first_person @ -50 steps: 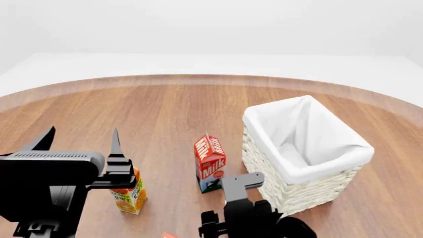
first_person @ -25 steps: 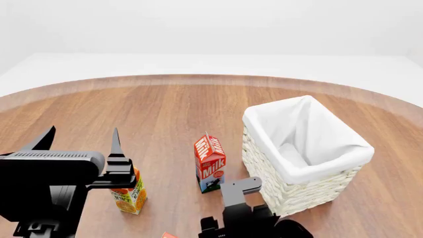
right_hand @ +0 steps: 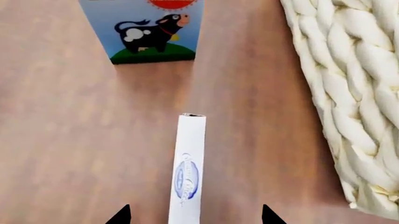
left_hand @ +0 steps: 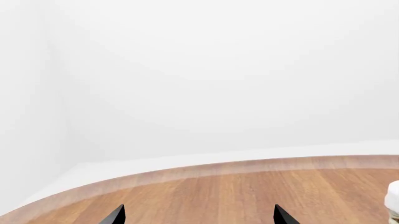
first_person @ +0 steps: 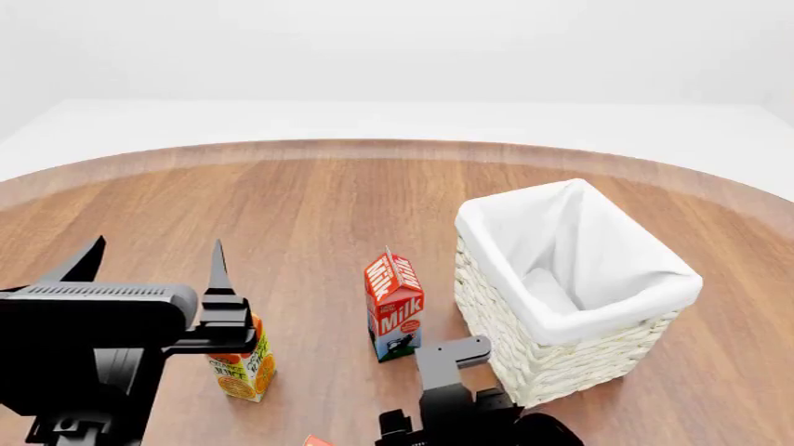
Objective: Pick up the cream cheese box and the butter, and put them in the basket.
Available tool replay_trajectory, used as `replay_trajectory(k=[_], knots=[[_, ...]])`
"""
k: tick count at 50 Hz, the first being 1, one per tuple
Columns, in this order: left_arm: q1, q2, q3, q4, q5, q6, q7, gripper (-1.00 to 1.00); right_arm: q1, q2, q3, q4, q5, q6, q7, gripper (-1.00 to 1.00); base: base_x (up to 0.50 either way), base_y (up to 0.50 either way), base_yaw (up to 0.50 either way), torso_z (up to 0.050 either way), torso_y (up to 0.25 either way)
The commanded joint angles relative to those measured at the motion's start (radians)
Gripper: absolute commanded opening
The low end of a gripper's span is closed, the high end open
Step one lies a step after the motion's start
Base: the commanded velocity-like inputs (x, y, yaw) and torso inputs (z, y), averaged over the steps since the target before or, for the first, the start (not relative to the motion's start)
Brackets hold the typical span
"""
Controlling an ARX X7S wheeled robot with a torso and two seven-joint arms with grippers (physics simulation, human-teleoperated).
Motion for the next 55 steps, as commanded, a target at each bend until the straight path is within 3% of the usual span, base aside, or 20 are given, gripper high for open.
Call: replay_trajectory(k=[1,28,29,47,55], knots=[[-0.004,-0.004,0.009,-0.005,-0.002,0.006,-0.004,1.00,-0.001,0.002,-0.007,0.002,0.005,0.004,-0.001,1.00,0.00,0.00,0.00,0.000,0.000],[-0.007,-0.018,0.014,-0.004,-0.018,0.017,-0.019,1.00,-0.007,0.000,-0.031,-0.009,-0.003,-0.007,-0.021,1.00,0.00,0.00,0.00,0.000,0.000],[-0.007,-0.019,0.015,-0.004,-0.017,0.018,-0.019,1.00,-0.006,0.000,-0.031,-0.010,-0.001,-0.005,-0.020,-1.00,0.00,0.00,0.00,0.000,0.000],[-0.010,-0.029,0.015,0.000,-0.033,0.023,-0.031,1.00,0.000,0.013,-0.013,-0.040,0.032,0.004,-0.009,-1.00,0.00,0.00,0.00,0.000,0.000],[-0.011,-0.031,0.021,-0.004,-0.030,0.031,-0.030,1.00,0.010,0.055,0.045,-0.207,0.117,0.041,0.085,-1.00,0.00,0.00,0.00,0.000,0.000]])
